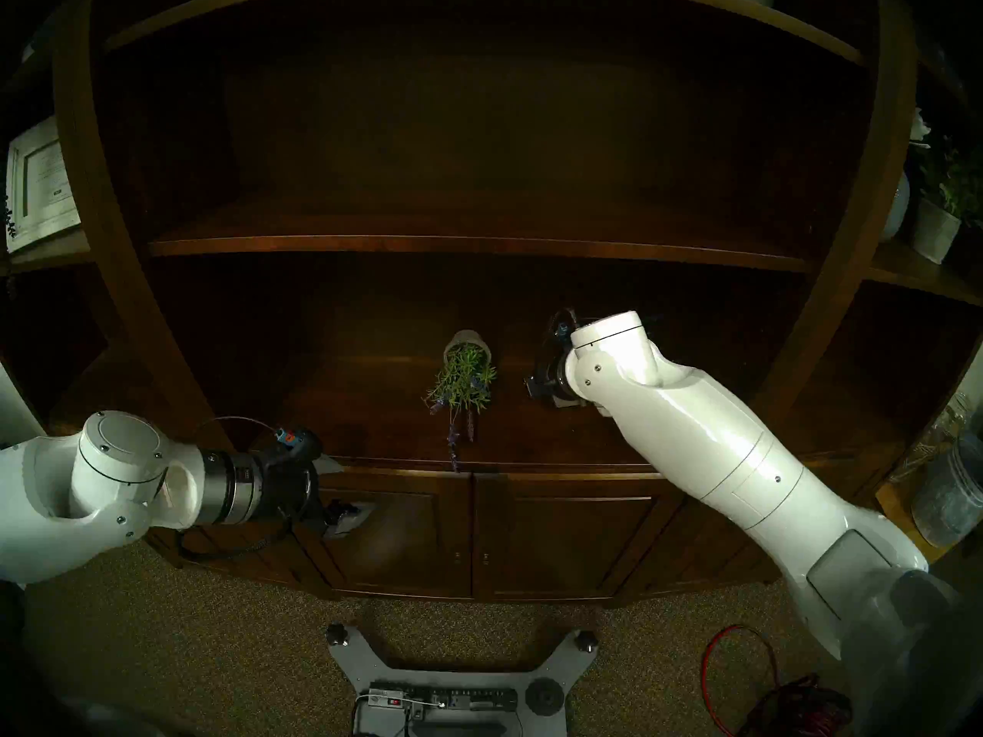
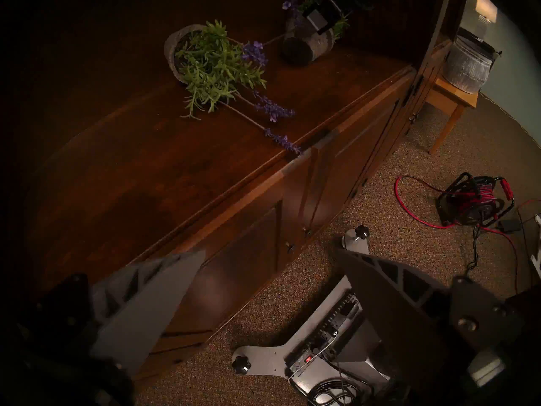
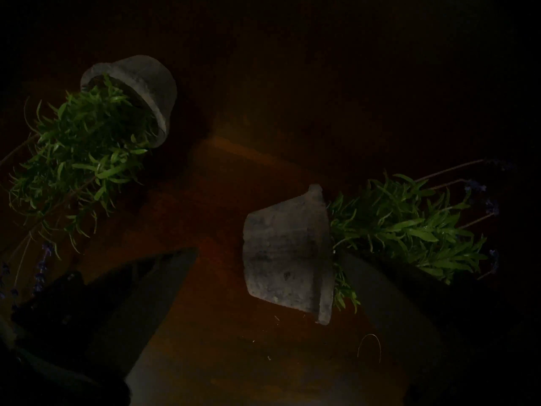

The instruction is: Place the fake decorative plant upright

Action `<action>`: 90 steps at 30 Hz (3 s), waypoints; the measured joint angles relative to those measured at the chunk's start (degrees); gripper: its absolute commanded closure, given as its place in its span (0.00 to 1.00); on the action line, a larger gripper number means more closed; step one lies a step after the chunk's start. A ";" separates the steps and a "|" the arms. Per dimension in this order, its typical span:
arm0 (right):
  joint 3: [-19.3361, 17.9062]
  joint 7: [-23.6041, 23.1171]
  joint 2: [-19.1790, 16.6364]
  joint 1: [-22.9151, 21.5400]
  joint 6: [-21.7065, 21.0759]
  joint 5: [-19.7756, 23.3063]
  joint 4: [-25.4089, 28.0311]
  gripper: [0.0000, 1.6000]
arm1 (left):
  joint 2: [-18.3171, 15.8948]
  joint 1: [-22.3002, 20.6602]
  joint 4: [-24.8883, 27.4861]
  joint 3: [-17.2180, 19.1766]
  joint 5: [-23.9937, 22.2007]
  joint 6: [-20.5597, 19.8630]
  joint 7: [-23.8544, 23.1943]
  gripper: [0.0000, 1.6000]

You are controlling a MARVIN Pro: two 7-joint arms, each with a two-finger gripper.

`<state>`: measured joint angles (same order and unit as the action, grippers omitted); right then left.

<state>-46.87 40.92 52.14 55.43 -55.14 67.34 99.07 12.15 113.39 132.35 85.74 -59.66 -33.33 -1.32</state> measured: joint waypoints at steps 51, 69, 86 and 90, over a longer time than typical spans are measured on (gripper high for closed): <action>13.98 8.51 2.01 -1.02 0.01 -9.55 4.55 0.00 | 0.00 0.00 0.00 0.00 0.00 0.00 0.00 0.00; 14.67 8.29 0.69 -1.03 0.00 -9.93 6.32 0.00 | 0.00 0.00 0.00 0.00 0.00 0.00 0.00 0.00; 13.17 8.33 -0.54 -0.97 0.02 -8.25 6.26 0.00 | 0.00 0.00 0.00 0.00 0.00 0.00 0.00 0.00; 12.87 8.28 -0.68 -1.06 0.03 -7.68 6.01 0.00 | 0.00 0.00 0.00 0.00 0.00 0.00 0.00 0.00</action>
<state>-34.00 49.20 51.47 54.37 -55.11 59.66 105.08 12.15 113.39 132.34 85.74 -59.66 -33.33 -1.32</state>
